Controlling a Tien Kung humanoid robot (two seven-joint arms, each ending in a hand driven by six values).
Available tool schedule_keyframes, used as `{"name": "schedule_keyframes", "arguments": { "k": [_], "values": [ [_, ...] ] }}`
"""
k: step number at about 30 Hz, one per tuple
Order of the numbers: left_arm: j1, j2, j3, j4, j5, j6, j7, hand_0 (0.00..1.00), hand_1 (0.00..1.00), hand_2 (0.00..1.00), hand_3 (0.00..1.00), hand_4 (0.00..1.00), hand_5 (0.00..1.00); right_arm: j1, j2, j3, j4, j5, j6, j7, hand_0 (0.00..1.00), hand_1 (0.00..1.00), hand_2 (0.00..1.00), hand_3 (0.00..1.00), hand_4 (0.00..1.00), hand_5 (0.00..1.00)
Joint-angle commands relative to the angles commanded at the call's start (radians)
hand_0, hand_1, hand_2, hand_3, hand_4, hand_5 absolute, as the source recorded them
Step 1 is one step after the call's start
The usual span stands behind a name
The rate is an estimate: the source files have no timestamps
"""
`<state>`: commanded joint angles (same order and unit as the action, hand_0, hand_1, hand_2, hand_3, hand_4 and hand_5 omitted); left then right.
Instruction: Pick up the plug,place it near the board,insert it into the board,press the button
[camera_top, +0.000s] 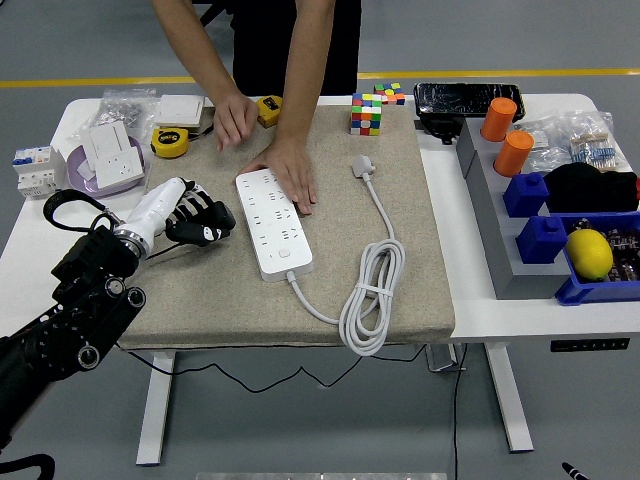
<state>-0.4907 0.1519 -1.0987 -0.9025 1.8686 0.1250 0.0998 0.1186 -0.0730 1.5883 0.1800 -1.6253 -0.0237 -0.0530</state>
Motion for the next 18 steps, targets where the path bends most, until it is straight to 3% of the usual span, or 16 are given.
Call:
{"name": "schedule_keyframes", "arguments": {
  "k": [1, 6, 7, 18],
  "values": [
    [0.0, 0.0, -0.002, 0.0, 0.001, 0.0, 0.0, 0.791, 0.836, 0.725, 0.565, 0.943, 0.372, 0.001, 0.0, -0.001, 0.0, 0.001, 0.0, 0.0, 0.854, 0.812, 0.783, 0.799, 0.998, 0.846],
    [0.001, 0.004, -0.006, -0.001, 0.009, -0.003, 0.003, 0.791, 0.836, 0.725, 0.565, 0.943, 0.372, 0.002, 0.0, -0.002, 0.0, 0.0, 0.0, 0.001, 0.854, 0.812, 0.783, 0.799, 0.998, 0.846],
    [0.002, 0.005, -0.006, -0.001, 0.011, -0.006, 0.005, 0.919, 0.946, 0.797, 0.586, 0.965, 0.393, 0.002, 0.0, -0.001, 0.0, -0.001, 0.0, 0.001, 0.854, 0.811, 0.783, 0.799, 0.998, 0.845],
    [0.014, 0.014, -0.005, -0.026, 0.018, -0.019, 0.013, 0.959, 0.977, 0.82, 0.596, 0.968, 0.387, -0.002, 0.0, 0.002, 0.0, -0.005, 0.0, 0.0, 0.854, 0.811, 0.782, 0.799, 0.998, 0.844]
  ]
}}
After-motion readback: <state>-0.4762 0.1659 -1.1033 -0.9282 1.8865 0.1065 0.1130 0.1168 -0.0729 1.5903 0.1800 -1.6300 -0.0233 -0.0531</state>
